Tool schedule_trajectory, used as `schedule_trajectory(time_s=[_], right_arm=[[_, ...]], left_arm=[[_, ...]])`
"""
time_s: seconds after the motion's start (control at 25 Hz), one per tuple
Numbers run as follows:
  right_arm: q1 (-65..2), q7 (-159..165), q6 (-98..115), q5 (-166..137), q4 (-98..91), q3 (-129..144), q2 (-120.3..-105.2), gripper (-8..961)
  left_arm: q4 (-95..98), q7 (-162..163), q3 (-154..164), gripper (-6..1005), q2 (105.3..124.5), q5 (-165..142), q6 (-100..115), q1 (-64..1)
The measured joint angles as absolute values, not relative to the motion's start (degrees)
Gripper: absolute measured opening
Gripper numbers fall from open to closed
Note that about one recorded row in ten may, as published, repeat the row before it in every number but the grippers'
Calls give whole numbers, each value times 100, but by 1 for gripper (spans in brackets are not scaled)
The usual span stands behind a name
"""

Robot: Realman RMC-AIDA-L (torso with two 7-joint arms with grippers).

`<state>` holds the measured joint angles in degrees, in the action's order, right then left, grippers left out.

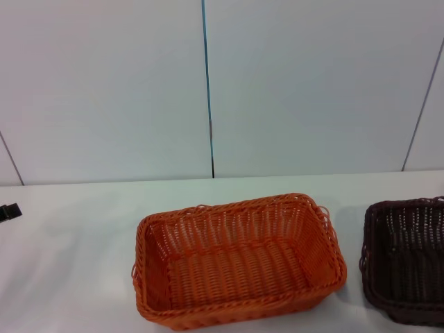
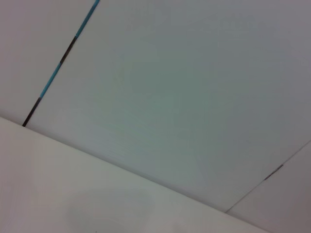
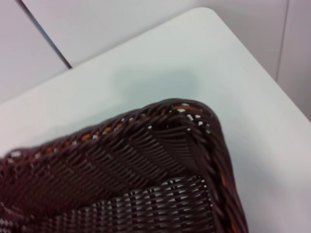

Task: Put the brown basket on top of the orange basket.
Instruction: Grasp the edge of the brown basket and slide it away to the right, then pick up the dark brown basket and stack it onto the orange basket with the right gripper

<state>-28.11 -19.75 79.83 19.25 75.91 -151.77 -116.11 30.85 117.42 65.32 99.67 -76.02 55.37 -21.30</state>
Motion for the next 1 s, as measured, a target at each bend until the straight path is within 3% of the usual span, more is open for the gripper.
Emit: schedule_trajectory(time_s=[0.44,1.0], right_arm=[[-2926,-1937,8880,2133,8292,-15746,-11308,146],[-3099,-1735,9526,2154,9132,-16064,-11052,151]], left_arm=[[3085,11732,6548,874,9966,-7585,5537,-2146],[3103,11754,6549,874,9972,-7605,5542,-2162]])
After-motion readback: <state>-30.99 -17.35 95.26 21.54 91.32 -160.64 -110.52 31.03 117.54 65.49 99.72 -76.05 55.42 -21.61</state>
